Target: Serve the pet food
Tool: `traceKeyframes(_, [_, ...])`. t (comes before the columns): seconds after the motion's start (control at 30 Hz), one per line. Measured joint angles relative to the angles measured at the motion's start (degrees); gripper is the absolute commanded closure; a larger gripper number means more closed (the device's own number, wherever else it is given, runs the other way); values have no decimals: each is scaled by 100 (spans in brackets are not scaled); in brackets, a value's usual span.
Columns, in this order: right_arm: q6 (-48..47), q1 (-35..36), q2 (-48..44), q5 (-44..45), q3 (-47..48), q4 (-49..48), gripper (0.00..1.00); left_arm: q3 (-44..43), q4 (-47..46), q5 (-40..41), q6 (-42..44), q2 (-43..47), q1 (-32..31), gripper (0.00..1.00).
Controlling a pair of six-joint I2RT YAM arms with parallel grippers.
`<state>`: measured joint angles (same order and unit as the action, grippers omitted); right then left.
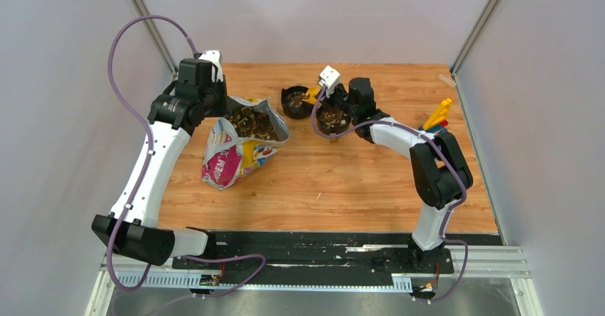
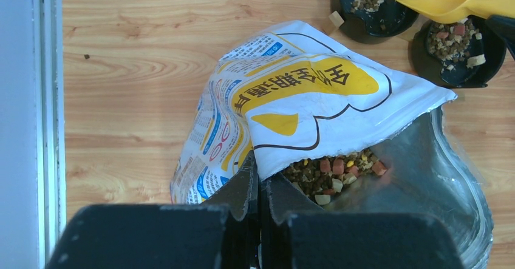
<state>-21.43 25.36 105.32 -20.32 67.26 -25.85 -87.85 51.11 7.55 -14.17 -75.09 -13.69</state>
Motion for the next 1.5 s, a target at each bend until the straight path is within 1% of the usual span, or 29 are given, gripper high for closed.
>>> traceKeyframes(0.1, [-452,181,-33,372,367,702,100,9,-11,-13,0,7,9,100])
traceKeyframes(0.27, [-866,367,-221,680,435,1314,100,59,-55,-63,0,42,26,100])
traceKeyframes(0.4, [-802,396,-442,669,433,1469,100,92,-90,-118,0,59,28,100])
traceKeyframes(0.57, [-337,319,-1058,437,374,1423,100,94,-87,-304,2,63,33,100])
traceKeyframes(0.67, [-28,254,-1517,208,271,1261,100,98,-90,-503,15,63,37,100])
traceKeyframes(0.73, [273,166,-1864,-107,122,1108,100,125,-122,-662,28,63,42,100])
traceKeyframes(0.93, [1255,-181,-2907,-1381,-481,597,100,190,-168,-1235,50,66,72,100])
traceKeyframes(1.13, [1690,-236,-3602,-2739,-831,575,100,245,-179,-1759,55,50,90,100])
traceKeyframes(1.3, [1812,-129,-3821,-3543,-839,920,100,284,-225,-2146,35,-7,98,100])
traceKeyframes(1.4, [1733,107,-3724,-3541,-839,1281,100,308,-249,-2332,31,-33,96,100])
traceKeyframes(1.5, [1596,426,-3423,-3342,-796,1569,100,350,-271,-2481,33,-35,81,100])
